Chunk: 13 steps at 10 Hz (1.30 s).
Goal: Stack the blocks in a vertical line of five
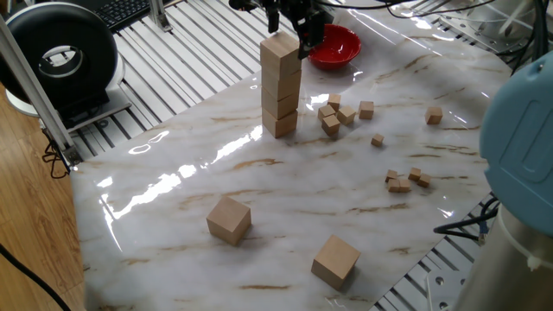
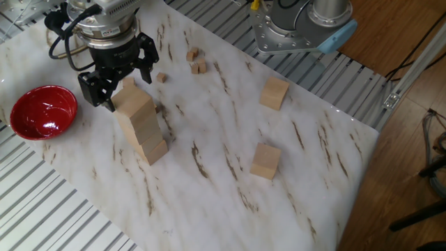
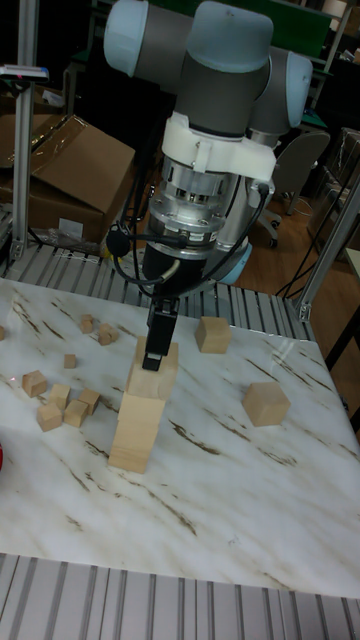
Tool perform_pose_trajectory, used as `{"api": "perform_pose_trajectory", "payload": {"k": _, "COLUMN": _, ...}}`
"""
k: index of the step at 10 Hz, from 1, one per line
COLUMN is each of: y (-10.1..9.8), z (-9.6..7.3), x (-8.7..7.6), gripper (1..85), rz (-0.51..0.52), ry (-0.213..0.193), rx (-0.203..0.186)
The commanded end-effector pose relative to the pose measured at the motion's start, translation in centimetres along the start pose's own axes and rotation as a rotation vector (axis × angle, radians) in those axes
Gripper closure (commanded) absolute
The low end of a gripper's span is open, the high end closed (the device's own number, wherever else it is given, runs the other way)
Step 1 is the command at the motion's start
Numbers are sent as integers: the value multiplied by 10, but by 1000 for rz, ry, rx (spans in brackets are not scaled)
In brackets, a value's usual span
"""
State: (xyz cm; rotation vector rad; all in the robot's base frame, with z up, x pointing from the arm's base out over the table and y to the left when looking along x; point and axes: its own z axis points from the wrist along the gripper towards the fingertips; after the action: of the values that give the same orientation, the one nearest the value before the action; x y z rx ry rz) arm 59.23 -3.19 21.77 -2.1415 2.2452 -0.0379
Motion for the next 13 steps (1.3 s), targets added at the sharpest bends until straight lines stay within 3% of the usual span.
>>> {"api": "perform_pose_trajectory", "payload": {"k": 1, "y": -2, "z": -6, "x": -4, "gripper": 7, "rz": -8, "ry": -7, "rx": 15}}
{"api": "perform_pose_trajectory", "payload": {"k": 8, "y": -4, "z": -6, "x": 2, "gripper": 7, "rz": -43, "ry": 16, "rx": 22}}
{"api": "perform_pose_trajectory", "payload": {"k": 10, "y": -13, "z": -6, "x": 8, "gripper": 7, "rz": -85, "ry": 43, "rx": 54}}
{"api": "perform_pose_trajectory", "payload": {"k": 11, "y": -16, "z": -6, "x": 3, "gripper": 7, "rz": -89, "ry": 23, "rx": 66}}
{"api": "perform_pose_trajectory", "payload": {"k": 13, "y": -21, "z": -7, "x": 4, "gripper": 7, "rz": -116, "ry": 29, "rx": 84}}
